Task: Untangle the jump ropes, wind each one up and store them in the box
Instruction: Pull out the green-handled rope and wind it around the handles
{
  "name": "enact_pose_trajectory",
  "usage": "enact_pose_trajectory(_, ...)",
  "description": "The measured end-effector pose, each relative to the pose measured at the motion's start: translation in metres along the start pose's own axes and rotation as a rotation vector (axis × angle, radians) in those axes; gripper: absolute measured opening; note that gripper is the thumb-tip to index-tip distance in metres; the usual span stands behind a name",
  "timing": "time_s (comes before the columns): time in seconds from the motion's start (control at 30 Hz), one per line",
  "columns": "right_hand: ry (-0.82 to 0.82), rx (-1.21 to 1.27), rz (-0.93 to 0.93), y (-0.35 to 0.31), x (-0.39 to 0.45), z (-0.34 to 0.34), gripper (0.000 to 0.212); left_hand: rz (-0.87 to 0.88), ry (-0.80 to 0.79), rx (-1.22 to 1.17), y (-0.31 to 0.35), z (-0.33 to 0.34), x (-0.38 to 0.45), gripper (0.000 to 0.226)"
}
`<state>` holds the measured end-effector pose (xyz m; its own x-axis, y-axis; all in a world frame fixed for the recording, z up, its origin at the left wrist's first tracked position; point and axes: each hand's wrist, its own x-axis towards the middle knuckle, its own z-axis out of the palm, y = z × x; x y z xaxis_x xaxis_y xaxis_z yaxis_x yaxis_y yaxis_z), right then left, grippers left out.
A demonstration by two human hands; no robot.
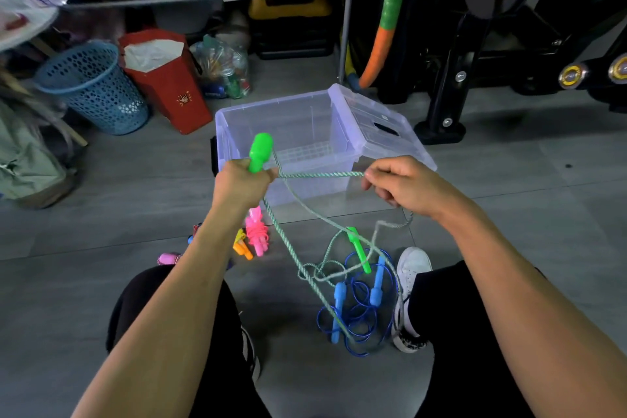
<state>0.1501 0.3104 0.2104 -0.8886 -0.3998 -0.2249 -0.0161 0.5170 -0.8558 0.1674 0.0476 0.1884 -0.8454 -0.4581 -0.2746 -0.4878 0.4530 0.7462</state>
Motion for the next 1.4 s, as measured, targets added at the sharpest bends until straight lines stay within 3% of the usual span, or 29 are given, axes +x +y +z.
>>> enact_pose_trajectory(0.03,0.001,-0.01,-0.006,0.001,0.0,0.001,0.028,0.066,0.057,0.143,-0.001,0.0,-0.004,0.029)
enact_pose_trajectory(0.1,-0.013,-0.044,-0.027,-0.001,0.0,0.008,0.027,0.2,0.031,0.175,0.009,0.006,-0.02,0.039)
enact_pose_trajectory(0.23,-0.055,-0.048,-0.093,-0.014,0.004,0.03,0.031,0.257,-0.459,-0.129,0.035,0.027,-0.052,0.035)
enact_pose_trajectory(0.3,-0.071,-0.05,-0.098,-0.017,0.005,0.034,0.031,0.199,-0.572,-0.2,0.035,0.03,-0.052,0.032)
enact_pose_trajectory(0.47,-0.078,-0.077,-0.066,-0.007,0.004,0.021,0.027,0.05,-0.306,-0.427,0.025,0.015,-0.025,0.032)
enact_pose_trajectory(0.63,-0.081,-0.043,-0.042,-0.004,0.006,0.021,0.029,0.041,-0.218,-0.574,0.023,0.014,-0.024,0.024)
enact_pose_trajectory(0.77,0.086,-0.017,0.029,-0.002,0.012,0.021,0.032,0.152,-0.172,-0.573,0.022,0.011,-0.022,0.022)
enact_pose_trajectory(0.87,0.198,0.061,0.092,0.0,0.015,0.02,0.019,0.168,-0.17,-0.544,0.019,0.01,-0.021,0.016)
enact_pose_trajectory(1.0,0.273,0.07,0.041,0.001,0.015,0.018,0.017,0.146,-0.14,-0.547,0.017,0.007,-0.02,0.012)
enact_pose_trajectory(1.13,0.27,0.034,-0.005,-0.003,0.014,0.018,0.032,0.137,-0.134,-0.518,0.016,0.006,-0.022,0.012)
enact_pose_trajectory(1.23,0.167,0.218,0.084,-0.009,0.014,0.019,0.038,0.13,-0.107,-0.557,0.016,0.002,-0.021,0.009)
enact_pose_trajectory(1.3,0.049,0.384,0.148,-0.013,0.012,0.018,0.038,0.14,-0.103,-0.596,0.016,-0.001,-0.02,0.008)
enact_pose_trajectory(1.4,0.007,0.325,0.094,-0.008,0.012,0.018,0.024,0.14,-0.103,-0.591,0.015,-0.006,-0.021,0.008)
